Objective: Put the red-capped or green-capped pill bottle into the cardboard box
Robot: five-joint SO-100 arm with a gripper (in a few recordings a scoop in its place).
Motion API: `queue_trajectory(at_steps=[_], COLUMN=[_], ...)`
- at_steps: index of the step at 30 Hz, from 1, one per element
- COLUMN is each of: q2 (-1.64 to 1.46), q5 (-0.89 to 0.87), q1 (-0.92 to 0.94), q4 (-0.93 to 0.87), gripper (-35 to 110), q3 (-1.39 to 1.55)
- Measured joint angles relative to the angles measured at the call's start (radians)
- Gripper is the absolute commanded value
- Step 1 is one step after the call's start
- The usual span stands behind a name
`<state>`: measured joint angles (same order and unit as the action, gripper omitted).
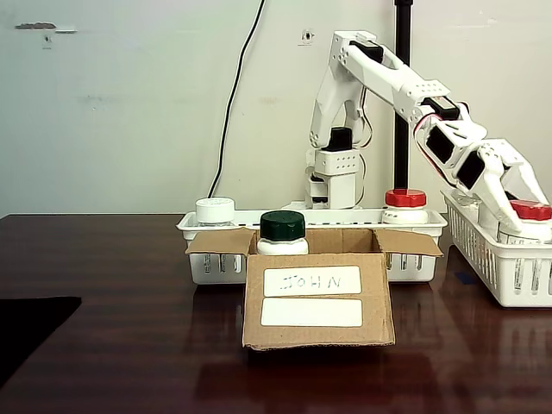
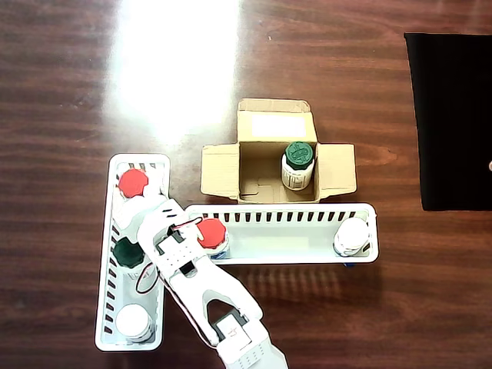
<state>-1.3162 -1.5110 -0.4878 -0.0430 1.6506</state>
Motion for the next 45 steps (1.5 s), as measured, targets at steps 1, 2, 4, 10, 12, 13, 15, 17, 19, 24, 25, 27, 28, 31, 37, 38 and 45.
queue_trajectory(at_steps=[1, 2, 4, 10, 12, 13, 15, 17, 19, 24, 25, 27, 28, 31, 37, 38, 45], q2=[0.000, 0.000, 0.000, -0.038, -0.077, -0.101, -0.141, -0.178, -0.207, -0.258, -0.259, -0.259, -0.259, -0.259, -0.259, -0.259, -0.259], q5=[0.000, 0.000, 0.003, 0.029, 0.043, 0.051, 0.066, 0.078, 0.086, 0.061, 0.048, 0.020, 0.009, -0.031, -0.104, -0.115, -0.166], q1=[0.000, 0.000, 0.002, 0.003, -0.002, -0.003, -0.005, -0.005, -0.005, 0.038, 0.057, 0.100, 0.121, 0.193, 0.341, 0.365, 0.486], q4=[0.002, 0.005, 0.005, -0.054, -0.117, -0.156, -0.256, -0.348, -0.448, -0.641, -0.676, -0.730, -0.752, -0.810, -0.859, -0.859, -0.795], gripper=[4, -2, -5, 2, 1, 1, 1, 1, 1, 1, 1, 1, 1, 1, 1, 1, 1], q3=[-0.005, -0.005, -0.006, -0.006, -0.006, -0.011, -0.048, -0.098, -0.161, -0.302, -0.333, -0.388, -0.410, -0.482, -0.584, -0.588, -0.560])
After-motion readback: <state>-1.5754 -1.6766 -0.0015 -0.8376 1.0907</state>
